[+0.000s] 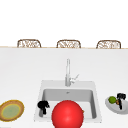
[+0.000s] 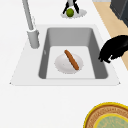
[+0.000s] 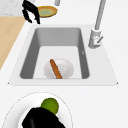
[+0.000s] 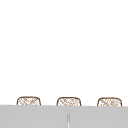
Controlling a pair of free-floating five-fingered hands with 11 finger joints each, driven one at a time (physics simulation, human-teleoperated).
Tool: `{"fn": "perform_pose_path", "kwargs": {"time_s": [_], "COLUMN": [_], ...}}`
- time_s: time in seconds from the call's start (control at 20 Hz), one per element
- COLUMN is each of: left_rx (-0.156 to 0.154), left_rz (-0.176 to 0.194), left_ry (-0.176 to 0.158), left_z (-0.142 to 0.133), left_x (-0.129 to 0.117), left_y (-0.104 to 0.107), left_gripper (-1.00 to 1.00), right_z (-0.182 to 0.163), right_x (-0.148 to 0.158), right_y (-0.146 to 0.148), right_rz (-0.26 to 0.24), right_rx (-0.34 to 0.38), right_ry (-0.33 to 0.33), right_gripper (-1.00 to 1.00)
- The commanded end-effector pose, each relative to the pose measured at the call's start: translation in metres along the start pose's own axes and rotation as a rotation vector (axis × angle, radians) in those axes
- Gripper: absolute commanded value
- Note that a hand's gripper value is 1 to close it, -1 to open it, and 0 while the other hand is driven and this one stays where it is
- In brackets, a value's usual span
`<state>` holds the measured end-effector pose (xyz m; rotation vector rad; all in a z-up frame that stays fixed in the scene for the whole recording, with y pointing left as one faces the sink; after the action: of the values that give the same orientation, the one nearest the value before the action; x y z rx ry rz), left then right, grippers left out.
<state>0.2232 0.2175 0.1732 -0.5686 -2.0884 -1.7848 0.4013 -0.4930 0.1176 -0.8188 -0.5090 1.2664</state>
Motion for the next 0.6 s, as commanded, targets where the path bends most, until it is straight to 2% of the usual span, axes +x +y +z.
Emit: {"fn": "perform_pose_path", "kwargs": {"time_s": [0.0,0.15,0.35,0.45,0.55], "left_rx": [0.0,0.0,0.0,0.0,0.0], "left_rz": [0.0,0.0,0.0,0.0,0.0], "left_ry": [0.0,0.0,0.0,0.0,0.0], "left_z": [0.0,0.0,0.0,0.0,0.0], "left_x": [0.0,0.0,0.0,0.0,0.0], "left_y": [0.0,0.0,0.0,0.0,0.0], "left_gripper": [0.0,0.0,0.0,0.0,0.0], "right_z": [0.0,-0.001,-0.008,-0.005,0.002], "right_x": [0.015,0.007,0.007,0.006,0.005], "right_y": [0.01,0.007,0.004,-0.002,-0.014], "right_rz": [-0.014,-0.044,-0.066,-0.068,-0.059], "right_rx": [0.001,-0.127,-0.246,-0.256,-0.23], "right_ry": [0.045,0.077,0.084,0.073,0.075], "right_gripper": [1.0,1.0,1.0,1.0,1.0]}}
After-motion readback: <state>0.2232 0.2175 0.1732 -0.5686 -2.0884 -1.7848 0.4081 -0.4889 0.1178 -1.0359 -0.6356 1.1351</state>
